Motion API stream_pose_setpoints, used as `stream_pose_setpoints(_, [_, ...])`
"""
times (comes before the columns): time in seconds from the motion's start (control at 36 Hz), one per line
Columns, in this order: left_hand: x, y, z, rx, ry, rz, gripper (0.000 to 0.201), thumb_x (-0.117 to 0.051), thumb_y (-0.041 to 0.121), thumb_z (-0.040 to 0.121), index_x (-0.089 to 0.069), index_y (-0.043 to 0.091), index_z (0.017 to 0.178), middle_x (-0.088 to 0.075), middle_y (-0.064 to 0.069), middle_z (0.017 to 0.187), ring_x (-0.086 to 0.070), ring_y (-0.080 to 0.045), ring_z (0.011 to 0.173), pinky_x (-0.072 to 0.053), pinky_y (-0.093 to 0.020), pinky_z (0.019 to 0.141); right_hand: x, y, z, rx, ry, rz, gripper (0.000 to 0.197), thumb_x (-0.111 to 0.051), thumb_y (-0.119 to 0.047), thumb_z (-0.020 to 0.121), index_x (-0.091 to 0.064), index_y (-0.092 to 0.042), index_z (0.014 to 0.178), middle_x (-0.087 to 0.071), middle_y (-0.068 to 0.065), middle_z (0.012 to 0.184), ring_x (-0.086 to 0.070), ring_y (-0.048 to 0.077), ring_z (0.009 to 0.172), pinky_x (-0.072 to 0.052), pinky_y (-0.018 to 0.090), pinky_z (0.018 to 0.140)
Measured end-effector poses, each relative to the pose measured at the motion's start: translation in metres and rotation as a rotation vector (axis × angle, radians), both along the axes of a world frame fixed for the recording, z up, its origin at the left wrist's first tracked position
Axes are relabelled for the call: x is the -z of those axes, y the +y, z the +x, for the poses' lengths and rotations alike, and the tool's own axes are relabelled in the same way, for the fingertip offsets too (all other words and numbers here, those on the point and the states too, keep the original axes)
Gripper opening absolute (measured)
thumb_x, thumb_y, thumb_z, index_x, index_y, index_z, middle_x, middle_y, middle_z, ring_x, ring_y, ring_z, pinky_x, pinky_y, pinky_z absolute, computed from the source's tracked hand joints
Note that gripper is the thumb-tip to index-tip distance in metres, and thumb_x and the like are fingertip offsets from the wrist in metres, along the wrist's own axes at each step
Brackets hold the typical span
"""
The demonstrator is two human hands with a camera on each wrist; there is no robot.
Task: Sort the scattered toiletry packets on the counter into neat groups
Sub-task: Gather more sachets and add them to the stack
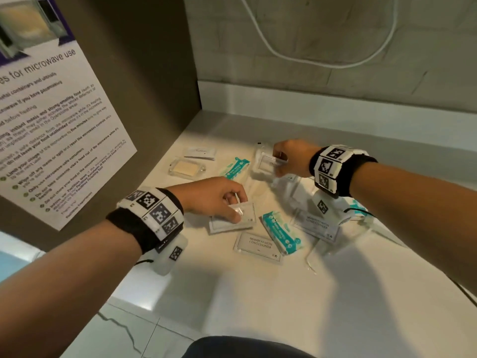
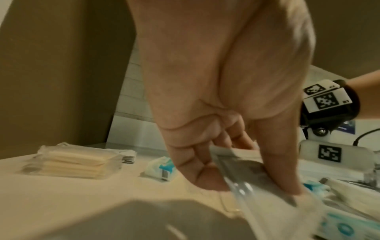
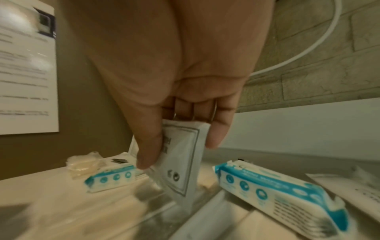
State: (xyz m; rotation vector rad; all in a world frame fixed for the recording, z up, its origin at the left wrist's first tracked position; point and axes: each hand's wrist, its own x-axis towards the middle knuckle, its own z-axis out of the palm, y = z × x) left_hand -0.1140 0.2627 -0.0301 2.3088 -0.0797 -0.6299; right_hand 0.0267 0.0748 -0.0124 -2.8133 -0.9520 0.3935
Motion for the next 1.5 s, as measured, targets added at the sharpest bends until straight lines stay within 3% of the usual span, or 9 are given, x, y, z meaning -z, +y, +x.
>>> stream_pose_setpoints(0.14, [0.009,-0.024,-0.012,0.174,0.112,0.065,0.027,-0.083,0.024,0.074,-0.068,0.032,0.095,-0.07,0.008,0.094,-0.061,-0.004,0.08,-0.047,-0.021,0.073,-0.007,-0.024,-0.029,-0.052,0.082,-0.088,0.04,-0.071,-0.03,0.084,-0.057,-0.012,0.116,-0.06,0.004,0.108,-0.053,0.021,0.091,-0.045,0.032,0.081])
stream_pose_setpoints(0.36, [0.032,-0.047,-0.021,0.13,-0.088,0.273,0.05,-0.089,0.034,0.063,-0.058,0.026,0.101,-0.042,0.012,0.1,-0.048,0.0,0.078,-0.04,-0.019,0.067,-0.004,-0.072,-0.061,0.007,0.132,-0.208,0.042,-0.076,-0.039,0.077,-0.06,-0.018,0.11,-0.054,-0.006,0.094,-0.051,0.016,0.087,-0.038,0.026,0.075])
stream_pose_setpoints(0.53, [0.028,-0.053,-0.026,0.168,-0.139,0.385,0.071,-0.086,0.041,0.067,-0.054,0.02,0.126,-0.043,0.006,0.111,-0.05,-0.01,0.092,-0.043,-0.021,0.08,0.016,-0.08,-0.089,0.14,0.151,-0.248,0.056,-0.076,-0.036,0.077,-0.053,-0.021,0.126,-0.059,0.001,0.123,-0.055,0.019,0.102,-0.046,0.029,0.086])
stream_pose_setpoints(0.64, [0.026,-0.057,-0.03,0.214,-0.174,0.488,0.07,-0.081,0.047,0.07,-0.055,0.02,0.129,-0.052,0.003,0.117,-0.054,-0.017,0.106,-0.048,-0.032,0.093,0.023,-0.072,-0.102,0.211,0.104,-0.291,0.06,-0.07,-0.039,0.082,-0.048,-0.018,0.133,-0.06,0.005,0.125,-0.058,0.024,0.111,-0.05,0.035,0.095])
stream_pose_setpoints(0.81, [0.025,-0.061,-0.034,0.234,-0.156,0.495,0.061,-0.079,0.042,0.076,-0.054,0.016,0.126,-0.059,-0.002,0.119,-0.057,-0.019,0.105,-0.05,-0.032,0.087,0.031,-0.067,-0.112,0.308,0.077,-0.333,0.051,-0.064,-0.042,0.086,-0.053,-0.014,0.127,-0.062,0.006,0.121,-0.06,0.026,0.11,-0.05,0.036,0.093])
stream_pose_setpoints(0.97, [0.025,-0.065,-0.029,0.275,-0.074,0.568,0.056,-0.075,0.047,0.078,-0.051,0.018,0.12,-0.046,-0.003,0.114,-0.041,-0.022,0.112,-0.045,-0.038,0.094,0.028,-0.059,-0.114,0.347,0.045,-0.343,0.052,-0.071,-0.039,0.08,-0.058,-0.013,0.123,-0.059,0.01,0.119,-0.061,0.028,0.104,-0.051,0.035,0.086])
stream_pose_setpoints(1.14, [0.022,-0.059,-0.026,0.244,-0.036,0.474,0.036,-0.076,0.036,0.08,-0.046,0.022,0.094,-0.049,0.007,0.089,-0.044,-0.01,0.075,-0.035,-0.024,0.061,0.024,-0.058,-0.107,0.319,0.014,-0.349,0.058,-0.084,-0.031,0.066,-0.055,-0.015,0.114,-0.058,0.005,0.11,-0.061,0.025,0.094,-0.054,0.035,0.08])
stream_pose_setpoints(1.33, [-0.014,-0.053,-0.007,0.172,-0.064,0.457,0.036,-0.079,0.034,0.077,-0.052,0.026,0.1,-0.057,0.004,0.11,-0.055,-0.018,0.1,-0.046,-0.028,0.076,0.01,-0.073,-0.076,0.28,0.113,-0.268,0.043,-0.079,-0.032,0.072,-0.063,-0.012,0.107,-0.064,0.001,0.101,-0.06,0.022,0.09,-0.051,0.03,0.08])
stream_pose_setpoints(1.5, [-0.047,-0.065,0.023,0.1,-0.173,0.445,0.04,-0.078,0.034,0.078,-0.053,0.027,0.108,-0.057,0.003,0.11,-0.054,-0.017,0.094,-0.04,-0.028,0.069,-0.012,-0.101,-0.041,0.327,0.126,-0.078,0.053,-0.081,-0.029,0.073,-0.057,-0.013,0.118,-0.061,0.006,0.113,-0.055,0.023,0.095,-0.043,0.029,0.079])
